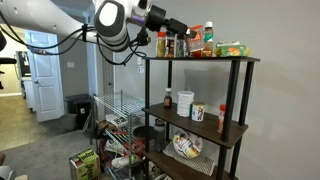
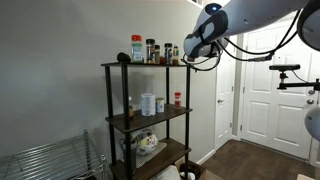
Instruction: Move the spice bottle to the top shelf
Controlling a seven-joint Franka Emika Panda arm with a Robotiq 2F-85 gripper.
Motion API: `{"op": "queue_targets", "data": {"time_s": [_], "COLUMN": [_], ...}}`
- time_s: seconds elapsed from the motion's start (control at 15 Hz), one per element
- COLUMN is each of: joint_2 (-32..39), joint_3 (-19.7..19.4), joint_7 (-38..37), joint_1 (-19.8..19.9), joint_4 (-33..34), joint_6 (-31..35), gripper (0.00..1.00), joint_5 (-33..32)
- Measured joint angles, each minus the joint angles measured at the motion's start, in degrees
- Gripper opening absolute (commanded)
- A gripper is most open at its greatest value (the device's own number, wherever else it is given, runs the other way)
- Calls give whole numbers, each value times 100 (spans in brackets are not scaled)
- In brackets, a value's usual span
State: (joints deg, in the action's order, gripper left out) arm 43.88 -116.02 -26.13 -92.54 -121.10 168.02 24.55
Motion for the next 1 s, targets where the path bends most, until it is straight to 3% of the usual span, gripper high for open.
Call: {"op": "queue_targets", "data": {"time_s": [0.4, 1.0], "joint_2": [-4, -83], "joint_3": [148, 551], "joint_7": [-239, -240], "joint_1": [359, 1289], "joint_4": [780, 1666], "joint_6": [-1117, -1543], "gripper": [27, 27], "joint_5": [0, -9]}}
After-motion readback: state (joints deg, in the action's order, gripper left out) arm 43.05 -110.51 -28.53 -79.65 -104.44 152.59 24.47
